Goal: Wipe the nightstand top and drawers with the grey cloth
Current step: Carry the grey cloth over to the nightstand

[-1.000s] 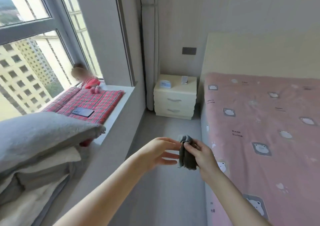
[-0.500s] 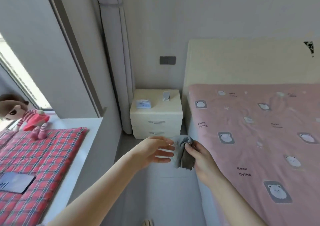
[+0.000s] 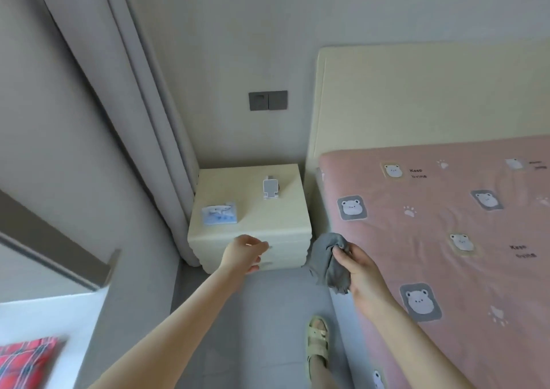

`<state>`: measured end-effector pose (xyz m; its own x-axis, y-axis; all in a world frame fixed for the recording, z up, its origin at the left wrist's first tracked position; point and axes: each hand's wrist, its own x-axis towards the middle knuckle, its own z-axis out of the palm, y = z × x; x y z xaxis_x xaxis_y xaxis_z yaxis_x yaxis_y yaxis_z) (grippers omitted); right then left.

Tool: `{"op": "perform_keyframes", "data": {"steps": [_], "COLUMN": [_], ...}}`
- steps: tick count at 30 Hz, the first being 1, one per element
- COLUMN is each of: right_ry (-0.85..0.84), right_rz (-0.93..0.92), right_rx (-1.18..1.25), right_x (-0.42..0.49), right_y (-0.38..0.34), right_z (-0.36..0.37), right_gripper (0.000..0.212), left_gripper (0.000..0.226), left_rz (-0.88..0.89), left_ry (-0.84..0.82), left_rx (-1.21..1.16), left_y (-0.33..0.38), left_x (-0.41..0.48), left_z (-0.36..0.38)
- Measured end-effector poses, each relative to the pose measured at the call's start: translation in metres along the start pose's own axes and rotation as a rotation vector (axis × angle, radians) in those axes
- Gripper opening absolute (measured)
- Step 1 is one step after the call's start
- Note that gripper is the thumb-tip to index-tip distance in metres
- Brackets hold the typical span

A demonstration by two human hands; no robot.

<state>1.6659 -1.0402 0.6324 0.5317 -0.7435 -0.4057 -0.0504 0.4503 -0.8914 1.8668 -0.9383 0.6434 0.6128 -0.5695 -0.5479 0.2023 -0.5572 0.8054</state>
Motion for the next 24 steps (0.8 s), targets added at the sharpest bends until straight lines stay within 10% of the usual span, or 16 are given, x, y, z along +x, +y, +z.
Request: {"op": "perform_keyframes", "data": {"steps": [16, 20, 24], "right_ry": [0.101, 0.014, 0.085], "right_rz": [0.109, 0.170, 0.219], "right_rx": [-0.487, -0.800, -0.924], "right_x": [0.398, 0.464, 0.519], "right_y": [0.005, 0.054, 0.081], "right_z": [0.023, 0.035, 0.048], "right_gripper": [0.033, 0.008, 0.033], "left_gripper": [0.012, 0.023, 0.037], "left_rz": [-0.048, -0.039, -0.039], "left_ry": [0.209, 0.124, 0.051], "left_rx": [0.183, 0.294, 0.333], "left_y": [0.056, 0.041, 0.017], "left_x": [0.367, 0.449, 0.510], "left_z": [0.042, 0.043, 0.045]}}
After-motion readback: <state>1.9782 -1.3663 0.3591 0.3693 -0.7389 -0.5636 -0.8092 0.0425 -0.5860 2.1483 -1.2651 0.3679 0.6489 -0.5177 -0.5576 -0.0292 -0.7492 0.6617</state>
